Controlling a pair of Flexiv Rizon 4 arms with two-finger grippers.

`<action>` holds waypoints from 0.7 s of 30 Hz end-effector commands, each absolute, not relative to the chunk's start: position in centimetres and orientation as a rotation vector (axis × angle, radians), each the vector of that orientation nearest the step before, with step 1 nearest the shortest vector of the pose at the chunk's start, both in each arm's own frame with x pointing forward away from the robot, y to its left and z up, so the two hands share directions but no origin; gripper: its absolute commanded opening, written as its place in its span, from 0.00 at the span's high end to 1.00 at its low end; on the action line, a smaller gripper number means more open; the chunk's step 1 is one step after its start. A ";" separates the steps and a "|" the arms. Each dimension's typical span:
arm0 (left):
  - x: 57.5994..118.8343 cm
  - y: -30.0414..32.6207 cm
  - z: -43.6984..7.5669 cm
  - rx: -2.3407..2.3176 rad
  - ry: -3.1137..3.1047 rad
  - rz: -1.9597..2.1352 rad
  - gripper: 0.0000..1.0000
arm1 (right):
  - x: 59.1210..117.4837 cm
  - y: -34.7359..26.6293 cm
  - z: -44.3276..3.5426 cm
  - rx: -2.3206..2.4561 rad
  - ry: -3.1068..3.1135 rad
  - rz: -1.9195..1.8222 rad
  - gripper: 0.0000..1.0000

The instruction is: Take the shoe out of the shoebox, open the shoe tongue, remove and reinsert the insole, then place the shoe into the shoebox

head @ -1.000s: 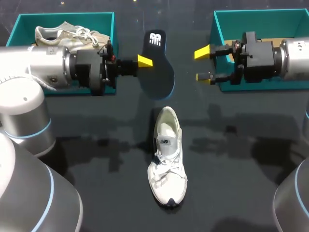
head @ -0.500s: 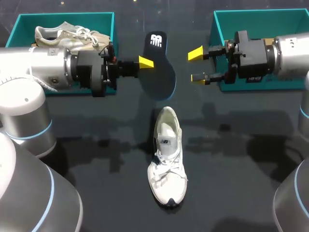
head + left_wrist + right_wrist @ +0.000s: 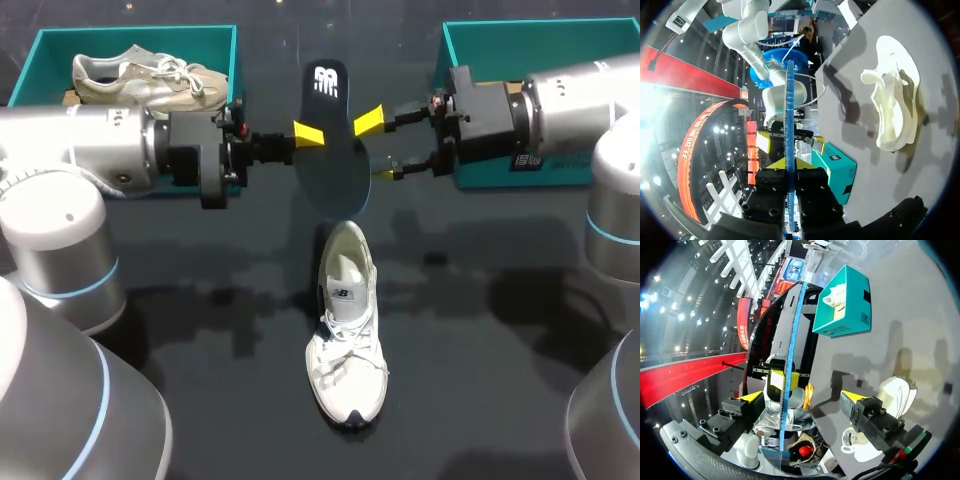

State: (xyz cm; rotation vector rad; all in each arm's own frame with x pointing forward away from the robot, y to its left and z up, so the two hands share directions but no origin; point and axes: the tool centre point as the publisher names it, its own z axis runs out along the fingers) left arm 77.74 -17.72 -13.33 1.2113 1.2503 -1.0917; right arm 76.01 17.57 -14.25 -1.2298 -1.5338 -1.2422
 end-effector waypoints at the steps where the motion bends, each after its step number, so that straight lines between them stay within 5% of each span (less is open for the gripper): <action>1: 78.0 -17.9 -13.8 1.211 1.249 -1.086 1.00 | 76.3 18.2 -14.2 -1.230 -1.543 -1.215 0.06; 5: 78.3 -17.6 -13.8 1.199 1.250 -1.085 1.00 | 75.9 18.5 -13.7 -1.210 -1.556 -1.222 0.21; 7: 78.3 -17.6 -13.7 1.199 1.251 -1.085 1.00 | 75.6 18.5 -13.4 -1.200 -1.557 -1.230 0.38; 21: 78.7 -17.8 -13.9 1.195 1.255 -1.083 1.00 | 75.2 20.0 -14.1 -1.166 -1.541 -1.173 0.37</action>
